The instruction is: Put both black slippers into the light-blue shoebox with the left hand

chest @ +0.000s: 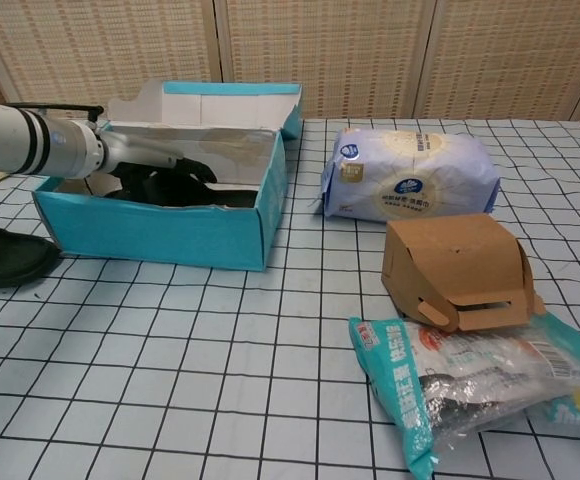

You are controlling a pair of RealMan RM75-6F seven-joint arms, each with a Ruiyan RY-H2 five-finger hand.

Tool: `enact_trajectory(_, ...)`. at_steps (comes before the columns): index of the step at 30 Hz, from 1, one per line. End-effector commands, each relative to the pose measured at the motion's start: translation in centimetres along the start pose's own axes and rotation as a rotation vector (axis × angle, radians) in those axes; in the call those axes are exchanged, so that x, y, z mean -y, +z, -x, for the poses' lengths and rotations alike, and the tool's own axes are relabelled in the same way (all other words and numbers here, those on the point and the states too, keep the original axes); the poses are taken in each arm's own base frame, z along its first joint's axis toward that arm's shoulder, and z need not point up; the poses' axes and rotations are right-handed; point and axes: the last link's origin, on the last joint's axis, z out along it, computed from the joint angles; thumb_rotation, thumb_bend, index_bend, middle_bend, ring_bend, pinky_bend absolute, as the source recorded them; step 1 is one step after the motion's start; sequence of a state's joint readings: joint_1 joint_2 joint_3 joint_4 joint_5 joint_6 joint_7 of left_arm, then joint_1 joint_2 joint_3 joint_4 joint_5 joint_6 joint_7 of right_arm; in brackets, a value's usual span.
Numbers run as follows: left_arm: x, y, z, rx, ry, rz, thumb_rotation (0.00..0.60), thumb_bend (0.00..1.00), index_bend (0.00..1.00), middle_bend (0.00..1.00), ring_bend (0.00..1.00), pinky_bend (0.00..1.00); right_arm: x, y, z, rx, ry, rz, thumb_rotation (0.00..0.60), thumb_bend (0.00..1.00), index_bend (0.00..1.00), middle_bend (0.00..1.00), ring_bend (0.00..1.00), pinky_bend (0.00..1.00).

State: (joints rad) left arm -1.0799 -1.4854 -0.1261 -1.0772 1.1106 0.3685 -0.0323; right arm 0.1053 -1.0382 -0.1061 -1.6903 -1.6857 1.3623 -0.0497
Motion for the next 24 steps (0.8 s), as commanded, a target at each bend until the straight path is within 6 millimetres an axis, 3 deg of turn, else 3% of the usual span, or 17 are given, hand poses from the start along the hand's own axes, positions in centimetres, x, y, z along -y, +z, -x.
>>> enact_trajectory(1,-0.1,-0.7,-0.7,-0.045,-0.012,0.006,0.600,0.40,0.00,0.00,0.00,0.12,0.0,-0.1,0.0,-0.001,0.002,-0.002,0.600,0.25,0.00,0.00,0.00,0.00)
enact_trajectory(17,-1.4,-3.9,-2.6,-0.124,-0.095,0.075,0.600,0.41,0.00,0.00,0.00,0.07,0.1,-0.5,-0.4,-0.012,0.014,-0.020,0.600,0.25,0.00,0.00,0.00,0.00)
enact_trajectory(24,-1.7,-10.3,-4.6,-0.309,-0.145,0.171,0.600,0.41,0.00,0.00,0.00,0.06,0.1,-0.7,-0.6,-0.018,0.016,-0.032,0.600,0.25,0.00,0.00,0.00,0.00)
